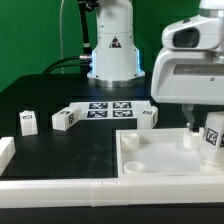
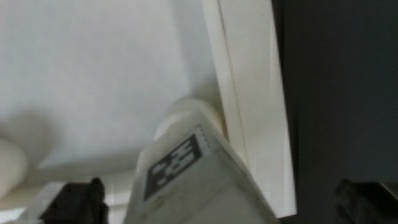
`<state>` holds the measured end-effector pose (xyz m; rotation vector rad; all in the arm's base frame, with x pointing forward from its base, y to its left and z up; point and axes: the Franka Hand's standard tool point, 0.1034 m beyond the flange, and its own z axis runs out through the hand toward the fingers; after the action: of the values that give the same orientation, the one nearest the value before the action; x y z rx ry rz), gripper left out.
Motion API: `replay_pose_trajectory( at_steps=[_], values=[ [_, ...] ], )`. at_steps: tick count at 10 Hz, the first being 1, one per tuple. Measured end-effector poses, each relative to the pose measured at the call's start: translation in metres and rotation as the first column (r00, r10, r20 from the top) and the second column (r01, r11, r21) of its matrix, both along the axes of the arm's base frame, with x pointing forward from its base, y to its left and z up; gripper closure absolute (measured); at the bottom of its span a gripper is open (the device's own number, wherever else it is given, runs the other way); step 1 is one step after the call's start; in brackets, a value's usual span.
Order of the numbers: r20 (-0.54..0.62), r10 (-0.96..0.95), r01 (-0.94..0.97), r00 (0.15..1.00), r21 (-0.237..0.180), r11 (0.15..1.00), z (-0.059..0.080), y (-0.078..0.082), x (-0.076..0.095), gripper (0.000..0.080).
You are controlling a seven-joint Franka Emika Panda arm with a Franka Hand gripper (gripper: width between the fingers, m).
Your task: Assemble one leg
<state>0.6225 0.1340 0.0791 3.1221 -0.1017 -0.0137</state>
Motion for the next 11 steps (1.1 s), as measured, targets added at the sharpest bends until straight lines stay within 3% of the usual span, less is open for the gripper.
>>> replay_pose_trajectory(
  at_steps=[3, 5, 6, 7, 8, 9, 11],
  values=[
    [-0.01, 0.413, -0.413, 0.911, -0.012, 0.911, -0.0001, -0.0078, 0.0017, 0.0151],
    [-0.01, 0.44, -0.44, 0.898, -0.009, 0.898, -0.0002, -0.007, 0.0015, 0.0151],
    [-0.011, 0.44, -0.44, 0.898, -0.009, 0.898, -0.0002, -0.0076, 0.0016, 0.024],
    [-0.011, 0.44, -0.44, 0.898, -0.009, 0.898, -0.0003, -0.0076, 0.0015, 0.024],
    [-0.011, 0.439, -0.439, 0.898, -0.009, 0.898, -0.0003, -0.0077, 0.0016, 0.044],
    [-0.011, 0.439, -0.439, 0.898, -0.009, 0.898, -0.0003, -0.0079, 0.0016, 0.0511],
    [-0.011, 0.439, -0.439, 0.898, -0.009, 0.898, -0.0003, -0.0079, 0.0016, 0.0511]
  ],
)
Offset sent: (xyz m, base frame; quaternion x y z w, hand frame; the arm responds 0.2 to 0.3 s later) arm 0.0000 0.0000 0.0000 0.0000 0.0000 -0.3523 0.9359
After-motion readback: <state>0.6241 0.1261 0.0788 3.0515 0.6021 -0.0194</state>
